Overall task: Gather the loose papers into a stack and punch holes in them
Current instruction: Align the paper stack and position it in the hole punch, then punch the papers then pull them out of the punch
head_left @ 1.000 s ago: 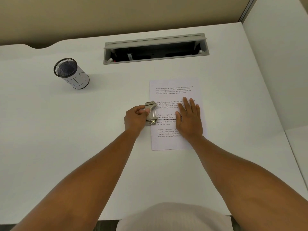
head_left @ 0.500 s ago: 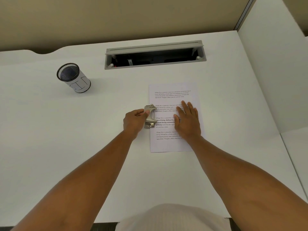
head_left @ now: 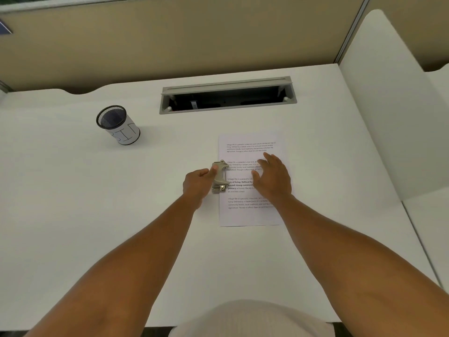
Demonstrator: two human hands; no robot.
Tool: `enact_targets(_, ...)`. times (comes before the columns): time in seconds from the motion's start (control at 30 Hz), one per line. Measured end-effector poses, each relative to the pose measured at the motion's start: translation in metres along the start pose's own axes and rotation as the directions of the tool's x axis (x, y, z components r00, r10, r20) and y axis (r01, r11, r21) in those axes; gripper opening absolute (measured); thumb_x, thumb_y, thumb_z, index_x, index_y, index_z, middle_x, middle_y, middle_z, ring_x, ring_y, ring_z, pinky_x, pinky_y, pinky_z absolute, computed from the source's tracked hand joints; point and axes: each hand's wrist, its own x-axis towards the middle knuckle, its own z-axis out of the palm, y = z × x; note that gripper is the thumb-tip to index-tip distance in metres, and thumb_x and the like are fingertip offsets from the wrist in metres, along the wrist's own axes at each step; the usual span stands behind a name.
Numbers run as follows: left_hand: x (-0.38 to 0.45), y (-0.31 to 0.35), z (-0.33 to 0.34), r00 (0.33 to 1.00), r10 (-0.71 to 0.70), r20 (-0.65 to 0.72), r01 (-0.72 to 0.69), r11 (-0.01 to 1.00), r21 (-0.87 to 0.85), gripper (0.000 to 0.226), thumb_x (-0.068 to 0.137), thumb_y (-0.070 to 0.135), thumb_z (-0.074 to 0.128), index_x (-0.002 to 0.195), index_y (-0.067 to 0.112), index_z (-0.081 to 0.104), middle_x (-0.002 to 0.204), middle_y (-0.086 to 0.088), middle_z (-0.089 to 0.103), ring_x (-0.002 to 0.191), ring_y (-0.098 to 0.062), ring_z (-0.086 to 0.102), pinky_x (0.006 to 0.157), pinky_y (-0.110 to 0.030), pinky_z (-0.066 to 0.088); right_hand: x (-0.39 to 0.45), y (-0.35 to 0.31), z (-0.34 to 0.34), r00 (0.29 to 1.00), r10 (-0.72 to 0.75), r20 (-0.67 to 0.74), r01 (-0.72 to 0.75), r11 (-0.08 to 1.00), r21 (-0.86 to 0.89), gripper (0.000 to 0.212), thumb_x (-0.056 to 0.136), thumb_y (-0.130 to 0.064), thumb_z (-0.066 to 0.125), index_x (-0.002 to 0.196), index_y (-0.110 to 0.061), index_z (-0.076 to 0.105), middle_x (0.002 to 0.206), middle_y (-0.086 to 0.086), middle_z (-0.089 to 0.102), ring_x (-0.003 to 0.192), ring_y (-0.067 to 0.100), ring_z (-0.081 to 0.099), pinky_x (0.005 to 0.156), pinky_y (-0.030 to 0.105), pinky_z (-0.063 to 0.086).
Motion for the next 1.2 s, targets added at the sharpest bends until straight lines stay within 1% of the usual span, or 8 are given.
enact_targets(0.1, -0.009, -0.006, -0.002, 0.999, -0.002, -0.032, 0.003, 1.000, 0.029, 0.049, 0.079, 0.067, 0.065, 0.088, 0.019, 0.067, 0.082, -0.003, 0.052, 0.079, -0.020, 0.050, 0.077, -0.033, 0.044, -0.008, 0.000, -0.008, 1.000, 0.012, -0.010, -0.012, 1.000, 0.024, 0.048, 0.095, -0.033, 0.051, 0.138, -0.011, 0.049, 0.156, 0.002, 0.032, 0.146, 0.021, 0.022, 0.118, 0.039, 0.021)
enact_targets(0.33, -0.028, -0.022, -0.006, 0.998, -0.062, -0.009, 0.062, 0.997, 0.055, 0.048, 0.075, 0.065, 0.071, 0.086, 0.020, 0.060, 0.084, -0.004, 0.053, 0.076, -0.023, 0.050, 0.074, -0.032, 0.043, -0.028, 0.010, -0.018, 0.999, 0.041, -0.010, -0.041, 0.998, 0.044, 0.047, 0.093, -0.032, 0.054, 0.135, -0.012, 0.052, 0.151, 0.001, 0.041, 0.142, 0.018, 0.030, 0.114, 0.040, 0.032)
enact_targets(0.5, -0.038, -0.028, -0.002, 0.990, -0.138, 0.026, 0.135, 0.987, 0.092, 0.040, 0.081, 0.048, 0.075, 0.082, 0.009, 0.066, 0.078, -0.007, 0.058, 0.071, -0.023, 0.053, 0.067, -0.031, 0.046, -0.040, 0.017, -0.017, 0.998, 0.051, 0.043, -0.053, 0.997, 0.055, 0.047, 0.093, -0.034, 0.053, 0.135, -0.014, 0.052, 0.149, -0.001, 0.042, 0.140, 0.016, 0.032, 0.111, 0.038, 0.034)
enact_targets(0.63, -0.045, -0.032, 0.003, 0.983, -0.178, -0.042, 0.182, 0.976, 0.118, 0.032, 0.079, 0.039, 0.077, 0.077, 0.009, 0.067, 0.072, -0.006, 0.064, 0.063, -0.020, 0.058, 0.067, -0.028, 0.051, -0.048, 0.021, -0.014, 0.996, 0.026, 0.087, -0.032, 0.997, 0.069, 0.045, 0.093, -0.035, 0.052, 0.134, -0.016, 0.053, 0.146, -0.003, 0.046, 0.138, 0.016, 0.035, 0.109, 0.035, 0.033)
enact_targets(0.73, -0.050, -0.032, 0.006, 0.976, -0.207, -0.064, 0.214, 0.971, 0.109, 0.026, 0.078, 0.032, 0.076, 0.077, 0.009, 0.065, 0.066, -0.005, 0.064, 0.055, -0.017, 0.055, 0.058, -0.021, 0.043, -0.054, 0.024, -0.012, 0.994, 0.023, 0.102, -0.030, 0.997, 0.074, 0.045, 0.093, -0.034, 0.052, 0.134, -0.017, 0.053, 0.146, -0.004, 0.046, 0.138, 0.014, 0.035, 0.110, 0.034, 0.032)
enact_targets(0.87, -0.055, -0.033, 0.010, 0.974, -0.215, -0.065, 0.220, 0.971, 0.088, 0.019, 0.077, 0.026, 0.075, 0.076, 0.010, 0.065, 0.069, -0.006, 0.064, 0.058, -0.018, 0.056, 0.062, -0.022, 0.043, -0.060, 0.028, -0.010, 0.992, 0.028, 0.127, -0.036, 0.997, 0.064, 0.045, 0.093, -0.033, 0.051, 0.135, -0.018, 0.052, 0.148, -0.004, 0.043, 0.139, 0.013, 0.034, 0.112, 0.034, 0.032)
enact_targets(1.0, -0.060, -0.033, 0.014, 0.976, -0.215, -0.043, 0.217, 0.974, 0.057, 0.015, 0.077, 0.018, 0.073, 0.070, 0.011, 0.062, 0.067, -0.006, 0.063, 0.052, -0.015, 0.054, 0.055, -0.020, 0.039, -0.066, 0.033, -0.010, 0.989, 0.028, 0.144, -0.037, 0.998, 0.056, 0.045, 0.094, -0.031, 0.050, 0.136, -0.017, 0.051, 0.150, -0.004, 0.041, 0.141, 0.013, 0.032, 0.114, 0.035, 0.031)
enact_targets(1.2, -0.064, -0.033, 0.023, 0.982, -0.190, -0.023, 0.191, 0.981, 0.041, 0.017, 0.080, 0.016, 0.071, 0.065, 0.014, 0.064, 0.069, -0.009, 0.061, 0.057, -0.020, 0.051, 0.065, -0.026, 0.040, -0.069, 0.039, -0.013, 0.989, 0.031, 0.147, -0.038, 0.998, 0.045, 0.046, 0.094, -0.032, 0.050, 0.137, -0.016, 0.051, 0.152, -0.004, 0.039, 0.143, 0.012, 0.028, 0.114, 0.036, 0.031)
